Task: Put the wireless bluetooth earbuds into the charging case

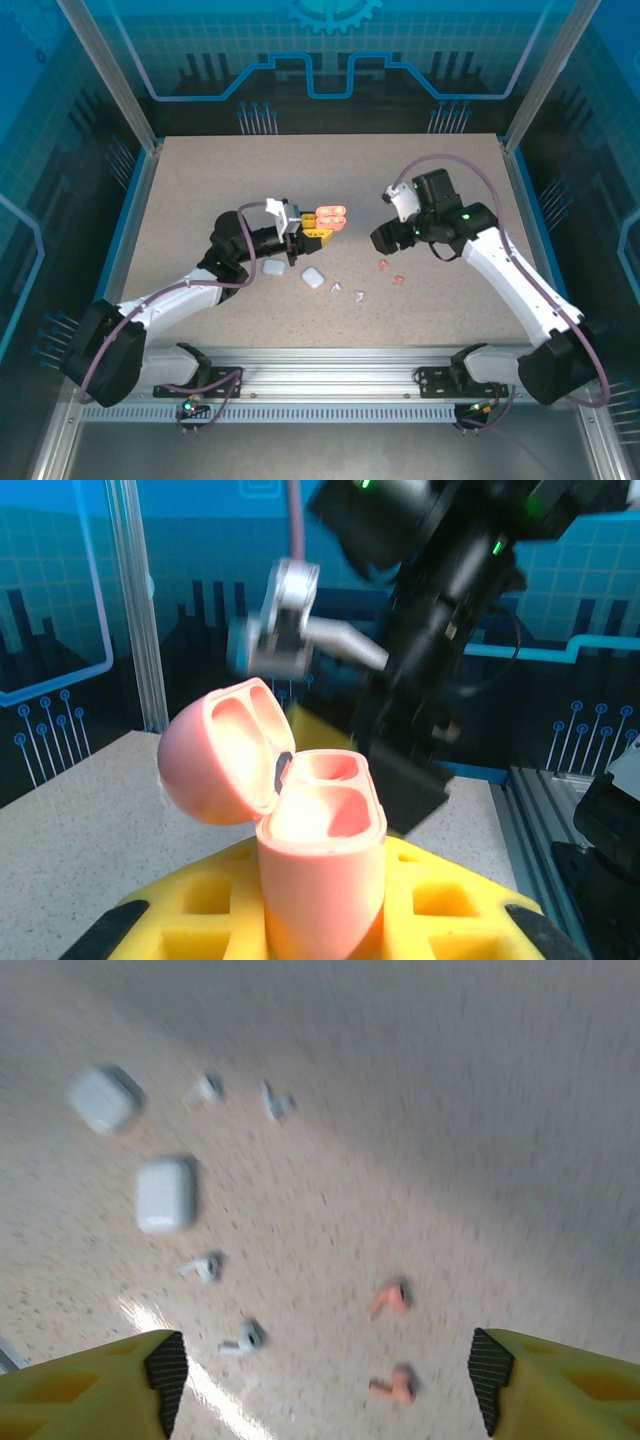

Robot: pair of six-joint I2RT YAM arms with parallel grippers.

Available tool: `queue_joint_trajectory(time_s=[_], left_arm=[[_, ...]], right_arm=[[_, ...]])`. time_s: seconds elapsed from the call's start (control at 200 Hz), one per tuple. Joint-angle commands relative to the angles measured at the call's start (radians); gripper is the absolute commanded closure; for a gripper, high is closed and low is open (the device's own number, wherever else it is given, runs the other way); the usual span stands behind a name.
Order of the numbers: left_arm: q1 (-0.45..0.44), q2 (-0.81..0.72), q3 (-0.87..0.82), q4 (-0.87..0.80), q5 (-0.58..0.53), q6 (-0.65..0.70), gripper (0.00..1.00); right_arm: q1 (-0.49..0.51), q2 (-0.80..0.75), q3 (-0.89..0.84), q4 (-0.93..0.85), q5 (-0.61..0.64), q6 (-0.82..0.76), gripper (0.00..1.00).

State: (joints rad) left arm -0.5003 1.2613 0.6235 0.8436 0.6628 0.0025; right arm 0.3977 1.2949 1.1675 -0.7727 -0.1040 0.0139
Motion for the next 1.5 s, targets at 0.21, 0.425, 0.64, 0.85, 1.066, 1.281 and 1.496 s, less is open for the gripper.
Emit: queue_joint_trajectory(time_s=[0.21,0.425,0.64,0.85,1.066,1.281,1.496], left_arm=[[-0.004,-0.076,-0.047,0.047,-0.013,0.037,0.91],[-0.004,-0.104,-0.057,0.031,-0.017,0.046,0.91],[-0.004,-0.118,-0.062,0.006,-0.015,0.065,0.91],[-0.004,-0.127,-0.070,-0.003,-0.021,0.075,0.91],[-0.004,-0.123,-0.065,-0.002,-0.018,0.070,0.91],[-0.004,-0.125,-0.064,-0.003,-0.018,0.064,0.91],[-0.004,-0.123,-0.062,-0.007,-0.018,0.067,0.91]], right_arm=[[-0.010,0.317,-0.034,-0.055,0.069,0.341,0.34],[0.020,0.495,0.029,-0.062,0.180,0.447,0.40],[0.042,0.566,0.091,-0.050,0.205,0.482,0.43],[0.046,0.598,0.098,-0.051,0.198,0.493,0.46],[0.047,0.615,0.098,-0.034,0.171,0.492,0.53],[0.047,0.641,0.098,-0.025,0.156,0.491,0.59],[0.049,0.655,0.102,-0.020,0.154,0.489,0.64]])
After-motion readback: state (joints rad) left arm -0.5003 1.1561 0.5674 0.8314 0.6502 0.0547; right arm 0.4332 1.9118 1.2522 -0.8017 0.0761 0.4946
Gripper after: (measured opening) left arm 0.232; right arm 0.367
